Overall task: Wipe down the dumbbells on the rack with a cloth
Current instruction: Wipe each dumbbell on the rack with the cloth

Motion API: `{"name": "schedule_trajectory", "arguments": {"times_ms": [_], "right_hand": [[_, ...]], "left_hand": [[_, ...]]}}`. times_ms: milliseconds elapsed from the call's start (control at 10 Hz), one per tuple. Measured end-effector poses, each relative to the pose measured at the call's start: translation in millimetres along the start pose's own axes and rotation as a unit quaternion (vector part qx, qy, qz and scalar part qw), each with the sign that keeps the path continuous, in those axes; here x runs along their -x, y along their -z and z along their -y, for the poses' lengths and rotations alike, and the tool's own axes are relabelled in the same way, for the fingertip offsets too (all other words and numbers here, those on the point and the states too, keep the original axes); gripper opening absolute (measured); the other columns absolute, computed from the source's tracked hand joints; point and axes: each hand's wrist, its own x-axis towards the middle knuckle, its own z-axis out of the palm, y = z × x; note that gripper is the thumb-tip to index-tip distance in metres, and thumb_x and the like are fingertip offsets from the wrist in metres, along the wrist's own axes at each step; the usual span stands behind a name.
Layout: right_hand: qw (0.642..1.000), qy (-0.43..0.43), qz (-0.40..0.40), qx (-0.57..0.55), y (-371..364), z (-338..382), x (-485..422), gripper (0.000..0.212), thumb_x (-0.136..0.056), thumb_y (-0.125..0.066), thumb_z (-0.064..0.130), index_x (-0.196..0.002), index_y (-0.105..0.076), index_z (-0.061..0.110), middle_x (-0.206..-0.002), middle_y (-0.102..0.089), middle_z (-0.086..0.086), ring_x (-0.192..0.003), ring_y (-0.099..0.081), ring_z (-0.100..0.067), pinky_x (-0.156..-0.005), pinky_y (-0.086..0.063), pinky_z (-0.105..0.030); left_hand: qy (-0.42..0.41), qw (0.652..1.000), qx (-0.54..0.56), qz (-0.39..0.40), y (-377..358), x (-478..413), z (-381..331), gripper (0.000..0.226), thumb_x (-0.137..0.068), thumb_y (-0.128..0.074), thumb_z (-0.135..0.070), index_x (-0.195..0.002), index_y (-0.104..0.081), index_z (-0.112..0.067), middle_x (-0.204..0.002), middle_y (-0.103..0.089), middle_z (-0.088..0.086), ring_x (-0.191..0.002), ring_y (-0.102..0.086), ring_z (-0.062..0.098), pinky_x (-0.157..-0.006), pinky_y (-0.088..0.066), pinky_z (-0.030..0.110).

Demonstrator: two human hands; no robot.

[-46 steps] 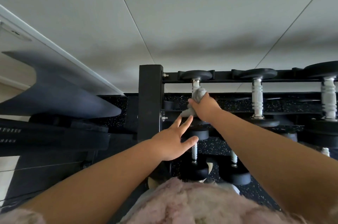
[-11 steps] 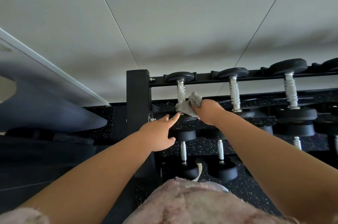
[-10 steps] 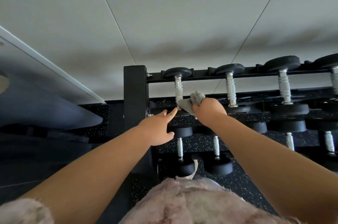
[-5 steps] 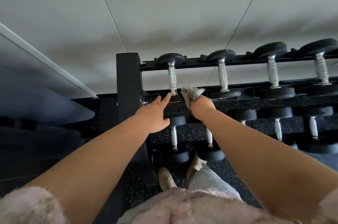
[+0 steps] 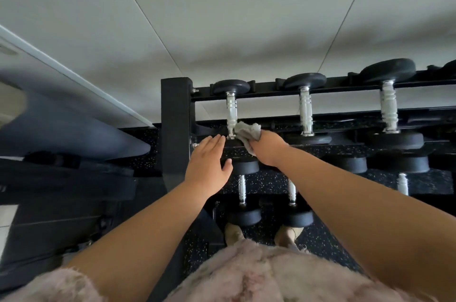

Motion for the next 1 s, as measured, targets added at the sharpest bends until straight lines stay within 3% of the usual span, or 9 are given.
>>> {"name": "schedule_trajectory", "arguments": {"times_ms": [100, 200, 300, 400, 500, 600, 700, 900, 1000], "right_hand": [[0.987, 0.011, -0.01, -0.157, 14, 4, 4, 0.027, -0.104, -0.052, 0.022, -0.126, -0.064, 0.012, -0.115, -0.068, -0.004, -0.105, -0.065, -0.025, -0.088, -0.053, -0.035], [0.975, 0.038, 0.002, -0.218, 7, 8, 11, 0.025, -0.103, -0.052, 0.04, -0.101, -0.067, 0.02, -0.092, -0.071, 0.001, -0.085, -0.068, -0.022, -0.078, -0.059, -0.038], [0.97, 0.044, 0.01, -0.239, -7, 7, 8, 0.017, -0.101, -0.054, 0.044, -0.096, -0.062, 0.03, -0.089, -0.07, 0.005, -0.081, -0.069, -0.017, -0.076, -0.061, -0.039], [0.963, 0.003, 0.009, -0.27, -12, 1, -3, 0.027, -0.1, -0.052, 0.051, -0.103, -0.063, 0.027, -0.094, -0.07, 0.004, -0.086, -0.069, -0.018, -0.083, -0.061, -0.044], [0.965, -0.033, 0.004, -0.259, -5, 2, -11, 0.031, -0.106, -0.048, 0.04, -0.119, -0.062, 0.016, -0.102, -0.067, -0.001, -0.098, -0.067, -0.026, -0.089, -0.056, -0.041], [0.972, -0.074, -0.008, -0.223, 4, 1, -22, 0.044, -0.107, -0.047, 0.02, -0.15, -0.043, 0.01, -0.134, -0.059, -0.01, -0.118, -0.06, -0.027, -0.095, -0.05, -0.034], [0.916, -0.127, -0.068, -0.374, 13, -7, -40, 0.04, -0.107, -0.047, 0.036, -0.137, -0.055, 0.011, -0.101, -0.063, 0.003, -0.089, -0.058, -0.014, -0.074, -0.046, -0.022], [0.929, -0.12, -0.132, -0.325, 44, 18, -69, 0.04, -0.109, -0.044, 0.038, -0.137, -0.049, 0.01, -0.099, -0.059, 0.005, -0.077, -0.052, -0.007, -0.065, -0.042, -0.02], [0.935, -0.087, -0.115, -0.324, 63, 42, -80, 0.032, -0.109, -0.043, 0.041, -0.114, -0.057, 0.013, -0.097, -0.064, -0.005, -0.072, -0.055, -0.01, -0.057, -0.041, -0.021]], "left_hand": [[0.067, 0.989, 0.113, -0.06, 6, -10, -14, 0.044, -0.107, -0.051, -0.04, -0.144, -0.062, -0.019, -0.146, -0.061, -0.002, -0.142, -0.047, 0.02, -0.122, -0.035, 0.039], [0.22, 0.915, 0.325, -0.097, 27, -50, -33, 0.023, -0.108, -0.054, -0.026, -0.116, -0.074, -0.019, -0.109, -0.072, -0.004, -0.103, -0.066, 0.017, -0.091, -0.053, 0.034], [0.287, 0.896, 0.336, -0.047, 45, -104, -38, 0.03, -0.106, -0.046, -0.025, -0.09, -0.066, -0.01, -0.087, -0.064, 0.004, -0.086, -0.061, 0.024, -0.066, -0.045, 0.034], [0.287, 0.893, 0.345, 0.04, 50, -139, -42, 0.026, -0.106, -0.051, -0.035, -0.1, -0.065, -0.014, -0.087, -0.062, 0.004, -0.078, -0.06, 0.022, -0.058, -0.04, 0.032], [0.291, 0.885, 0.358, 0.061, 37, -155, -43, 0.029, -0.105, -0.055, -0.04, -0.119, -0.063, -0.017, -0.097, -0.064, 0.004, -0.079, -0.059, 0.02, -0.057, -0.041, 0.032], [0.299, 0.869, 0.392, 0.047, 14, -161, -39, 0.035, -0.107, -0.052, -0.043, -0.128, -0.059, -0.015, -0.113, -0.067, 0.007, -0.09, -0.063, 0.023, -0.071, -0.051, 0.035], [0.289, 0.86, 0.419, 0.035, 4, -161, -36, 0.037, -0.109, -0.047, -0.045, -0.129, -0.056, -0.015, -0.111, -0.066, 0.007, -0.092, -0.063, 0.022, -0.067, -0.045, 0.033], [0.257, 0.841, 0.474, 0.047, 1, -168, -30, 0.031, -0.107, -0.055, -0.046, -0.101, -0.057, -0.015, -0.092, -0.063, 0.005, -0.077, -0.059, 0.02, -0.07, -0.049, 0.035], [0.289, 0.812, 0.503, 0.066, 2, -174, -27, 0.028, -0.104, -0.063, -0.04, -0.094, -0.057, -0.015, -0.084, -0.064, 0.004, -0.066, -0.059, 0.018, -0.061, -0.048, 0.032]]}}
